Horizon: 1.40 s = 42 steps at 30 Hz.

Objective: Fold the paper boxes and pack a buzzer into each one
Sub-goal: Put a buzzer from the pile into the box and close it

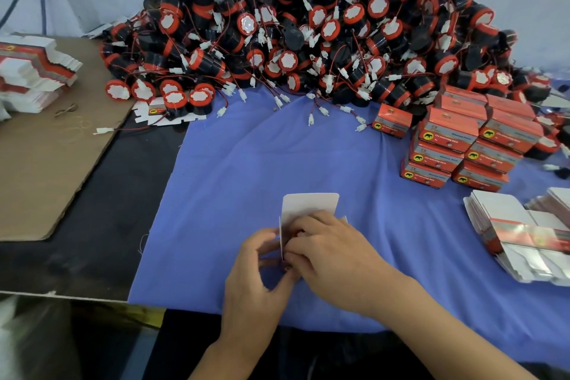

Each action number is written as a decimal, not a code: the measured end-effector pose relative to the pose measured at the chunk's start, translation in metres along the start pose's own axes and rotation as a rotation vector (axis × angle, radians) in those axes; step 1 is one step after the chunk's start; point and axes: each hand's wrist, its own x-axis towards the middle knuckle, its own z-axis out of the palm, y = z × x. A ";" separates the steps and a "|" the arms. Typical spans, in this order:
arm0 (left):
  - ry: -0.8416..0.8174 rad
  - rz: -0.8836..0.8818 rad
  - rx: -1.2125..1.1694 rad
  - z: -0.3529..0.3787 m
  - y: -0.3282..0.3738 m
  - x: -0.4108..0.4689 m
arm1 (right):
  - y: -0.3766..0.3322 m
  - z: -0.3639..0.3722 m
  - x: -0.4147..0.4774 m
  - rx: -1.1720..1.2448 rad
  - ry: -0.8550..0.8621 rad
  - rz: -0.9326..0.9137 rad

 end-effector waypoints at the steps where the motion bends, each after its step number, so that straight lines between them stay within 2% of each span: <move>1: -0.025 0.001 0.047 -0.001 0.001 0.001 | 0.000 0.000 -0.001 0.030 0.030 -0.023; 3: -0.048 0.023 0.128 -0.001 0.000 0.002 | -0.001 0.001 -0.005 0.220 0.212 -0.001; 4: -0.055 0.041 0.165 0.000 -0.002 0.002 | 0.000 0.003 -0.009 0.332 0.387 0.038; 6: -0.057 0.154 0.290 0.003 -0.003 0.003 | 0.002 0.008 -0.020 0.473 0.794 0.219; 7: -0.057 0.224 0.362 0.006 -0.004 0.002 | 0.006 0.013 -0.025 0.608 0.931 0.349; 8: -0.063 0.268 0.412 0.007 -0.005 0.002 | 0.010 0.018 -0.028 0.831 0.984 0.480; 10: -0.078 0.277 0.436 0.008 -0.003 0.003 | 0.015 0.026 -0.031 1.256 0.858 0.647; 12: -0.087 0.271 0.441 0.005 -0.002 0.006 | 0.018 0.033 -0.028 1.322 0.675 0.635; 18: -0.124 0.209 0.397 0.002 0.005 0.008 | 0.017 0.043 -0.015 1.084 0.559 0.565; 23: -0.055 0.026 0.131 0.000 0.010 0.020 | 0.027 0.048 -0.030 0.891 0.557 0.389; 25: -0.067 0.009 0.063 -0.003 0.008 0.022 | 0.032 0.046 -0.039 0.864 0.468 0.320; 27: -0.107 0.027 0.082 -0.007 0.006 0.022 | 0.035 0.047 -0.046 0.895 0.395 0.315; 30: -0.179 0.077 0.141 -0.016 0.001 0.022 | 0.037 0.049 -0.050 0.809 0.392 0.314; 35: -0.437 0.137 0.294 -0.038 0.003 0.034 | 0.040 0.048 -0.051 0.630 0.342 0.249; 42: -0.444 0.134 0.369 -0.036 0.016 0.052 | 0.039 0.045 -0.048 0.468 0.300 0.199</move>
